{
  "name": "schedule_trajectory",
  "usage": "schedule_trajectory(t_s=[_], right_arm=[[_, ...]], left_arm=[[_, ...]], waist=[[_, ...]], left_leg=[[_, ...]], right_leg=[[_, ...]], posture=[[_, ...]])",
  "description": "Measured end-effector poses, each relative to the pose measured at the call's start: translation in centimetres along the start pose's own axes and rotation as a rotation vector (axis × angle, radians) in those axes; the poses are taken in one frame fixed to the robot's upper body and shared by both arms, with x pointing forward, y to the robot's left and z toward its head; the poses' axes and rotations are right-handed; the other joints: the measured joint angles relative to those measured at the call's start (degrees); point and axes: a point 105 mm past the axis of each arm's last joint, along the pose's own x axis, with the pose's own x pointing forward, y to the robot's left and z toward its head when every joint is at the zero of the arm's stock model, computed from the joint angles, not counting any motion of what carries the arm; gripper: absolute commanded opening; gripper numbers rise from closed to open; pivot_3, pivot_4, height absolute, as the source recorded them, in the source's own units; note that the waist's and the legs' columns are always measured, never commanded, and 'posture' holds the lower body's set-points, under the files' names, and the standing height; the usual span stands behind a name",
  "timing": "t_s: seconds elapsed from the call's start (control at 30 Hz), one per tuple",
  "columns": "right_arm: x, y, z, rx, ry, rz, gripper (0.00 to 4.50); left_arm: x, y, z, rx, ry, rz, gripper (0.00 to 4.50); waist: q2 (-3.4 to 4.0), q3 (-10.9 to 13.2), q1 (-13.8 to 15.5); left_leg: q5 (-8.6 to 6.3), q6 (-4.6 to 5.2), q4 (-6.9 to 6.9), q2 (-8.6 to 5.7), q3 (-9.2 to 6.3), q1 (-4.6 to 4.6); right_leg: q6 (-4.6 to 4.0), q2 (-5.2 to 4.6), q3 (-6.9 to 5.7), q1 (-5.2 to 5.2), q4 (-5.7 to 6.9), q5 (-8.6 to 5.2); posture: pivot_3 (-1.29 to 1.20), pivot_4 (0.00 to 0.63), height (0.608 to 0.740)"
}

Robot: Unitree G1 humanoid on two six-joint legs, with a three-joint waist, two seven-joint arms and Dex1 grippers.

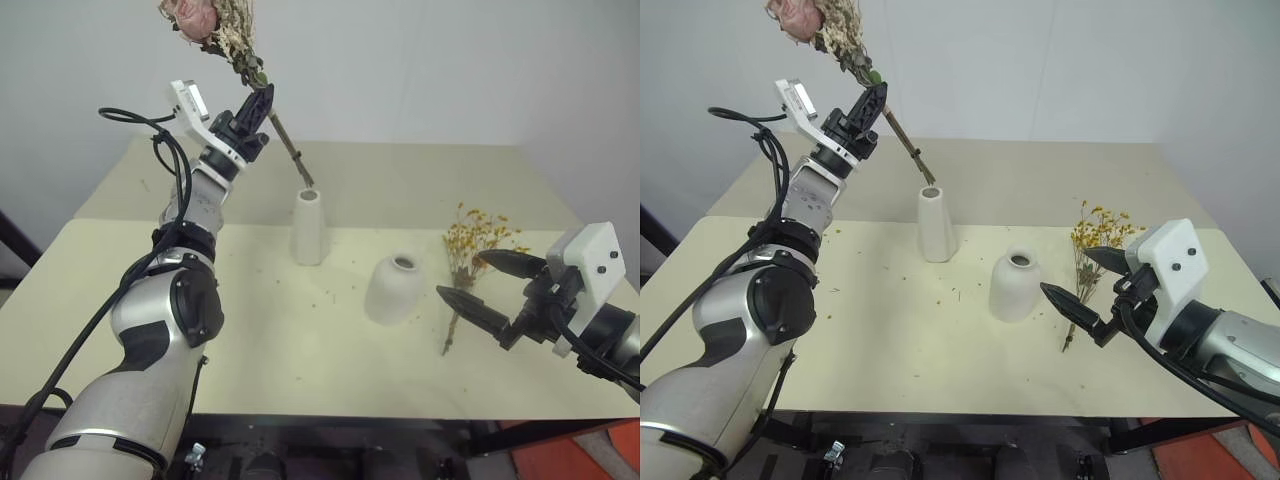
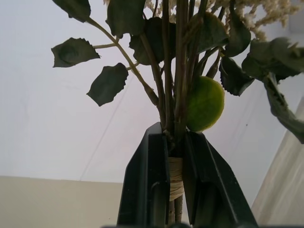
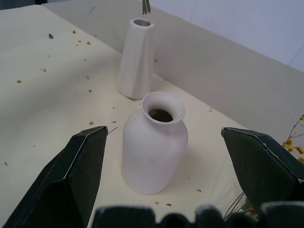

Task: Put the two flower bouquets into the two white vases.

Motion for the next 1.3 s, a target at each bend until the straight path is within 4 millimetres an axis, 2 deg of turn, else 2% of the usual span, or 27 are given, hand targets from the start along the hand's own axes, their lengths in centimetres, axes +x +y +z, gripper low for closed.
schedule_trajectory(t_s=[0.17,0.3,0.57,0.8,1.07,1.3], right_arm=[[0.0,0.0,0.0,0.000,0.002,-0.001,4.50],[0.0,0.0,0.0,0.000,0.002,-0.002,4.50],[0.0,0.0,0.1,0.000,-0.005,0.003,4.50],[0.1,0.4,1.4,-0.013,-0.077,0.036,4.50],[0.2,0.1,1.3,-0.001,-0.078,0.038,4.50],[0.4,0.2,1.1,0.000,-0.069,0.043,4.50]], left_arm=[[0.0,-0.2,-0.7,0.027,0.045,-0.017,0.14],[-0.6,0.2,-2.1,0.045,0.104,-0.006,0.14],[-0.7,0.1,-2.5,0.077,0.134,-0.016,0.14],[-1.0,-0.2,-3.6,0.103,0.166,-0.050,0.14],[-1.1,-0.3,-4.2,0.128,0.195,-0.055,0.14],[-1.9,-0.5,-6.2,0.204,0.278,-0.097,0.14]], waist=[[0.00,0.00,0.00],[0.00,0.00,-0.02],[0.00,0.00,0.00],[0.00,0.00,0.01],[0.00,0.00,0.01],[0.00,0.00,0.05]], left_leg=[[0.00,0.00,0.00,0.00,0.00,0.02],[0.00,0.00,0.00,0.00,0.00,0.01],[0.00,0.00,0.00,0.00,0.00,0.02],[0.00,0.00,0.00,0.00,0.00,0.00],[0.00,0.00,0.00,0.00,0.00,0.02],[0.00,0.00,0.00,0.00,0.00,0.01]], right_leg=[[0.00,0.00,0.00,0.01,0.01,0.00],[0.00,0.00,0.01,0.00,0.02,0.00],[-0.01,0.00,0.01,0.01,0.02,0.01],[-0.02,0.00,0.01,0.00,0.00,0.01],[-0.03,0.00,0.01,0.00,0.02,0.02],[-0.26,0.00,0.01,0.00,0.02,0.16]], posture=[[0.00,0.150,0.740],[0.00,0.150,0.740],[0.00,0.150,0.740],[0.00,0.150,0.740],[0.00,0.150,0.740],[0.00,0.150,0.740]])
